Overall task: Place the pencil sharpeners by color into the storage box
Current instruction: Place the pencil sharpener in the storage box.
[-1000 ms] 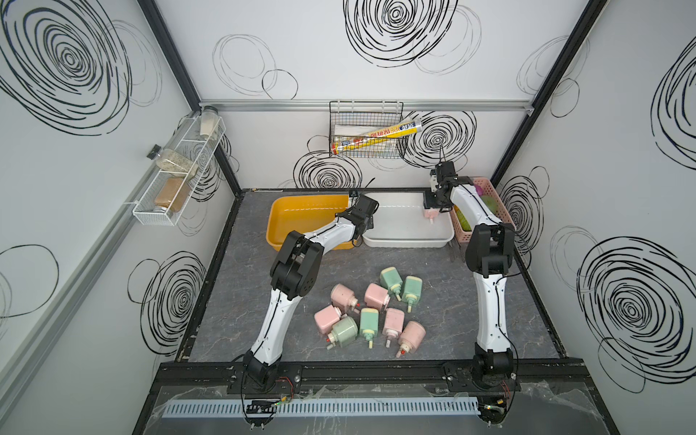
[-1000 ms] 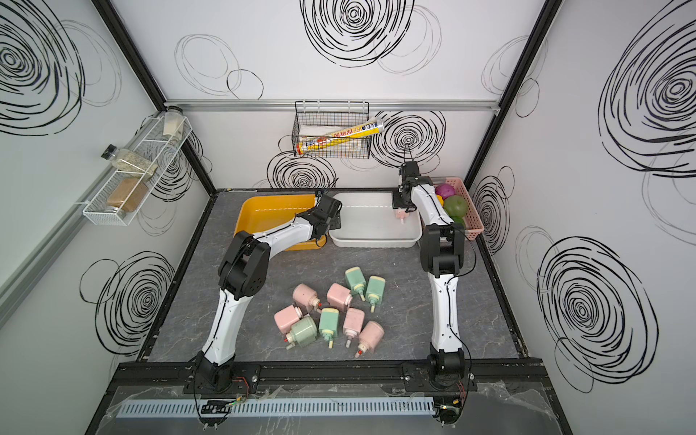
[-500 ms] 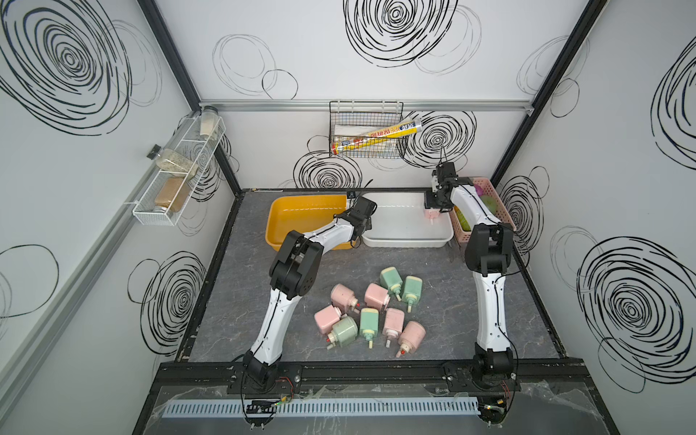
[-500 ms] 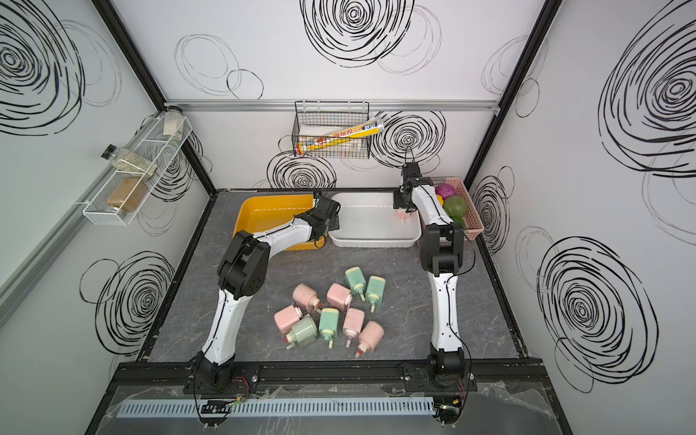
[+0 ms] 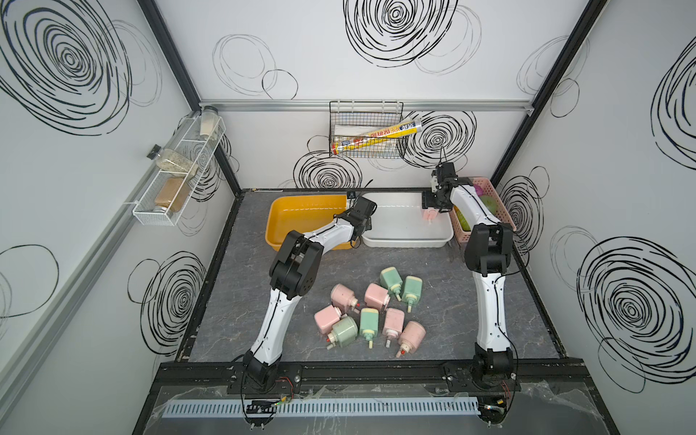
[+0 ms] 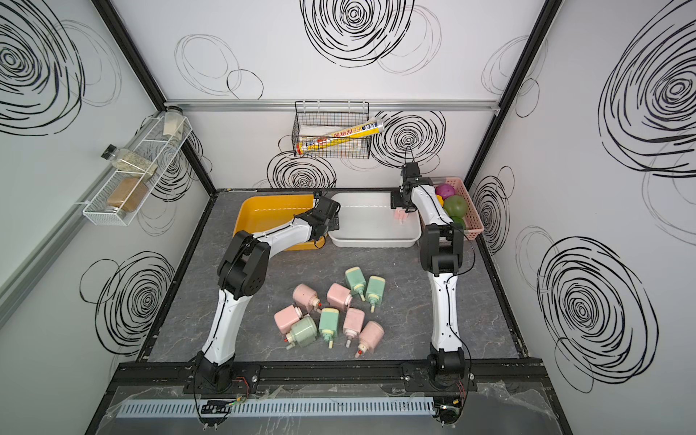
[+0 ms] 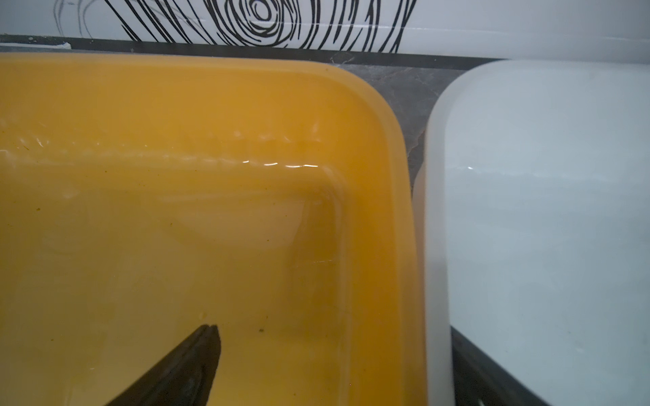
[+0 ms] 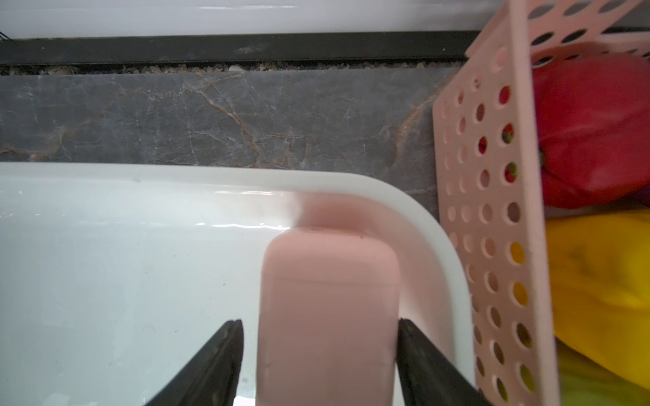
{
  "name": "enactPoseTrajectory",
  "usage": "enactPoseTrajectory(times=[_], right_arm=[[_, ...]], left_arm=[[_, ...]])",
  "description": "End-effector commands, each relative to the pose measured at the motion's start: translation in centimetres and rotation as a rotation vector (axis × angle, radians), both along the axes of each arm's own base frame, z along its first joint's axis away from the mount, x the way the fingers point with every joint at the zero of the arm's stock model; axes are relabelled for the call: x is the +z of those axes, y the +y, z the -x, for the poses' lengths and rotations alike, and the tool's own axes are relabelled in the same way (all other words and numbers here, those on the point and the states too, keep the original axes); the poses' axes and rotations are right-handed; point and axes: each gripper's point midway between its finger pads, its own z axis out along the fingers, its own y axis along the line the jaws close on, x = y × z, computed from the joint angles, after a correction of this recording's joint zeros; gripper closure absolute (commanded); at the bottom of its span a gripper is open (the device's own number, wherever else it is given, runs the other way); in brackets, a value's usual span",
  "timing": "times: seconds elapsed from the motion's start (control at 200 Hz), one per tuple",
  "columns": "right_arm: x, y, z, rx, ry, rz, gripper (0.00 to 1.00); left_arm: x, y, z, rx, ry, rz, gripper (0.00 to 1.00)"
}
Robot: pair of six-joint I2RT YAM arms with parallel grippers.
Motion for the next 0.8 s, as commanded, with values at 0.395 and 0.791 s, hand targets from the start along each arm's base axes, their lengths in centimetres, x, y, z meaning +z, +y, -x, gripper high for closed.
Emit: enactPoseTrajectory(times=[0.395,0.791], right_arm=[[0.6,-1.8,0.5,-0.037,0.003,0.103,0.41],[1.0,-1.6,0.8,-0.029,0.005,0.107,0.33]], left_arm=[[2.6,1.1,-0.1,0.022,-0.031,0.009,0.01],[3.2,-0.3,-0.1,-0.034,-0.035,0.047,0.01]])
